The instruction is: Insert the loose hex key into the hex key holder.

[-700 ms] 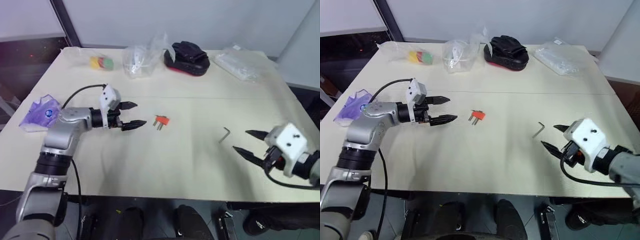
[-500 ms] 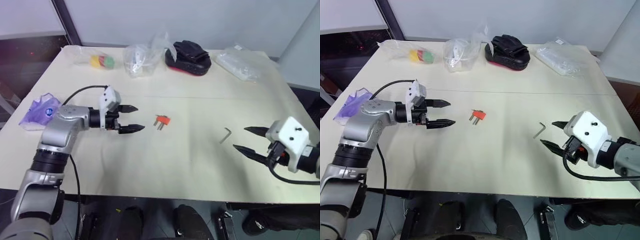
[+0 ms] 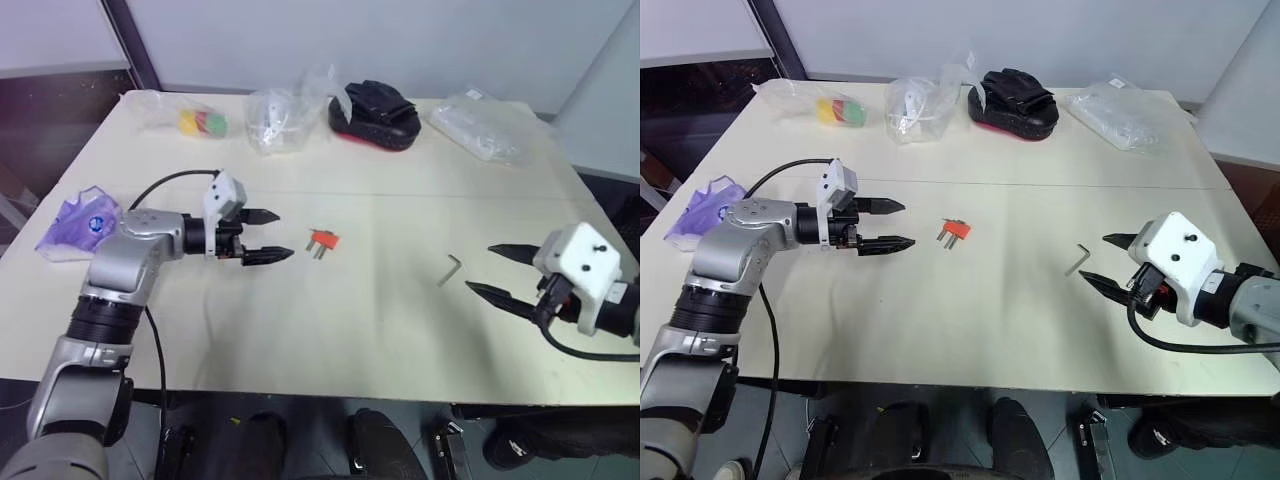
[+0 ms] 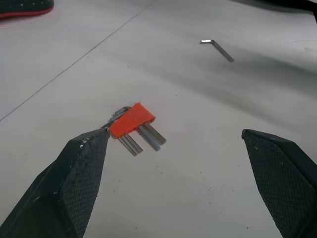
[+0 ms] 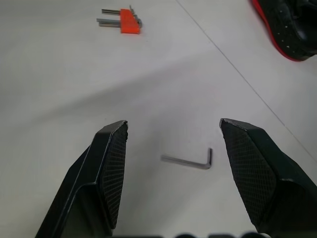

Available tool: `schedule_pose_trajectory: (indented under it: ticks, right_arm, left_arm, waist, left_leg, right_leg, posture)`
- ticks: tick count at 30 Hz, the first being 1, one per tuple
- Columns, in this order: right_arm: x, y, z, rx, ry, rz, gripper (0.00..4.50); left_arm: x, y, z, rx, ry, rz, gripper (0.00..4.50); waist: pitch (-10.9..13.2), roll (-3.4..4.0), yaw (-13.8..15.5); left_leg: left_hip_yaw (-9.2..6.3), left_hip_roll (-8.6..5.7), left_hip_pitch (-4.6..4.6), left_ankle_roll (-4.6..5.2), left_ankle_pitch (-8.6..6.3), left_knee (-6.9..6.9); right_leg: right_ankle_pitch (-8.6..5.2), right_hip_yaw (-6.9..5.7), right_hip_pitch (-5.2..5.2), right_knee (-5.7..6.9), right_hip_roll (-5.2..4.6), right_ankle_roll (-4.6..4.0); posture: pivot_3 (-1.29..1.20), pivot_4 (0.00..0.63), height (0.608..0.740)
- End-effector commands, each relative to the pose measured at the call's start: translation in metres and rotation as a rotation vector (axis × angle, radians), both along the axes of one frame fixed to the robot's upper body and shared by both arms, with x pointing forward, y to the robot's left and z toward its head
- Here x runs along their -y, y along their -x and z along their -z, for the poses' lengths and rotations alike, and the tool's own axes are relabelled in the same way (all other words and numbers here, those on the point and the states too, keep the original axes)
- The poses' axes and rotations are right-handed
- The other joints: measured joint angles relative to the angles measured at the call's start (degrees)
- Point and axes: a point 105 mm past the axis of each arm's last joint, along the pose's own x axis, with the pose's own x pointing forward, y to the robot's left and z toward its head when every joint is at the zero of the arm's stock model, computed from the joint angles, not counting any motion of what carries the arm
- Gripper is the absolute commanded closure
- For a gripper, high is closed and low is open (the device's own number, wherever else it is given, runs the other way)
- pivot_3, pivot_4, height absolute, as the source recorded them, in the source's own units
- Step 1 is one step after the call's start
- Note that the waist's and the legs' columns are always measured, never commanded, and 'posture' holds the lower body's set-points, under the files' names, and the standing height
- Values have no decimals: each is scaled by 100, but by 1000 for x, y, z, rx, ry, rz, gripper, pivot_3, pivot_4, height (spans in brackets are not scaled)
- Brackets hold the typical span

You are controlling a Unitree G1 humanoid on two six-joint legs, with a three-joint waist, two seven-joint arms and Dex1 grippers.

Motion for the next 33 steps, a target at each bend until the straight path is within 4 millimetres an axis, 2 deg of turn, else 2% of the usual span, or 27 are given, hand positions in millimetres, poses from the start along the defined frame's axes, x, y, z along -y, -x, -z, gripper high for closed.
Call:
schedule_pose_trajectory:
  ticks: [1, 6, 10, 13, 14, 17, 20, 25, 33]
  right_arm:
    - [-2, -3, -7, 43, -5, -13, 1397]
    - [-5, -13, -10, 62, -62, -21, 1397]
    - [-18, -35, -1, 64, -118, -47, 1397]
    - [-32, -51, 9, 53, -137, -90, 1397]
    - [-41, -61, 14, 45, -165, -105, 1397]
    - [-78, -91, 43, -18, -155, -211, 1397]
    - [-97, -112, 62, -39, -100, -266, 1397]
    - [-133, -133, 76, -59, -111, -361, 1397]
    - [-146, -155, 86, -49, -100, -386, 1397]
  left_arm:
    - [-1, 3, -12, 43, 26, 2, 29]
    - [-2, 2, -12, 41, 43, -16, 29]
    - [0, 3, -6, 24, 55, -30, 29]
    - [2, 6, -1, 13, 58, -29, 29]
    - [2, 7, 0, 8, 59, -31, 29]
    - [-1, 10, 2, 1, 53, -48, 29]
    - [-7, 13, 5, -2, 41, -71, 29]
    - [-11, 21, 7, -5, 43, -103, 29]
    - [-11, 30, 7, 0, 45, -138, 29]
  waist:
    - [0, 0, -1]
    - [1, 0, 0]
    - [1, 0, -25]
    - [4, 3, -26]
    - [5, 2, -24]
    - [12, 1, -115]
    - [16, 4, -130]
    - [18, 4, -165]
    - [18, 4, -169]
  left_leg:
    - [0, 0, 0, 0, 0, 0]
    - [0, 0, 0, 0, 0, 0]
    - [1, 2, 2, 0, 0, 2]
    - [2, 3, 1, 0, 0, 2]
    - [2, 3, -1, 0, 0, 1]
    - [8, 6, 0, 0, 0, 2]
    - [1, 6, -7, 0, 0, 3]
    - [7, 6, -19, 1, 0, -2]
    - [6, 7, -13, 0, 0, 5]
  right_leg:
    - [0, 0, 0, 0, 0, 0]
    - [0, 0, 0, 0, -1, 0]
    - [1, 0, 1, 1, 0, -1]
    - [1, 1, -3, 4, 0, -1]
    - [1, 1, -6, 4, 0, -1]
    - [4, 3, -10, 5, 1, -4]
    - [4, -3, -19, 14, 0, -3]
    - [4, -3, -37, 17, -13, -2]
    - [6, -5, -33, 28, -18, -1]
  posture:
    - [0, 150, 740]
    - [0, 150, 740]
    - [0, 150, 740]
    - [0, 150, 740]
    - [0, 150, 740]
    - [0, 150, 740]
    - [0, 150, 740]
    - [0, 150, 740]
    - [0, 150, 740]
